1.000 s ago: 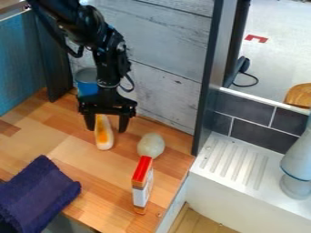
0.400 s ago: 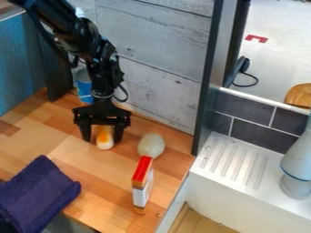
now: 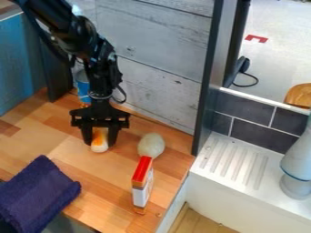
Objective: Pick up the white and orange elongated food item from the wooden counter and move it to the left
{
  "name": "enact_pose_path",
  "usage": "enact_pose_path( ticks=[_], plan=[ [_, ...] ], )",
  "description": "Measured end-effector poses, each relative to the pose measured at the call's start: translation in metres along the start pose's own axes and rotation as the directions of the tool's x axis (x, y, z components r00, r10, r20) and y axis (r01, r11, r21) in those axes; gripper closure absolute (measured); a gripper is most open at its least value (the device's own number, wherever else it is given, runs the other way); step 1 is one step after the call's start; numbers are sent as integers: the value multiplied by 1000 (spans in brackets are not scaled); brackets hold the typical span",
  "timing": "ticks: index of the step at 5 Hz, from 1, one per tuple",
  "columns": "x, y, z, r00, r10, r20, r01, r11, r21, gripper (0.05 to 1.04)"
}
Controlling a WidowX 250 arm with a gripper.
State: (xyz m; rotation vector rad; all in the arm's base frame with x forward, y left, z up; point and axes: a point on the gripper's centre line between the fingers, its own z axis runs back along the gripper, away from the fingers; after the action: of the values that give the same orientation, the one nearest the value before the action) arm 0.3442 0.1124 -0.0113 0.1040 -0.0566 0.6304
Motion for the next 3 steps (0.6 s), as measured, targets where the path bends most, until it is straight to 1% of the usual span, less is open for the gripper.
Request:
enact_pose_path(
  ticks=[1,2,3],
  plan=[
    [-11,-7,34,999,-3,50,5,999,-40,415],
    [-25,-10,71,996,-3,88,10,997,-81,415],
    [-42,0,103,996,-45,71,53,992,-113,415]
  ],
)
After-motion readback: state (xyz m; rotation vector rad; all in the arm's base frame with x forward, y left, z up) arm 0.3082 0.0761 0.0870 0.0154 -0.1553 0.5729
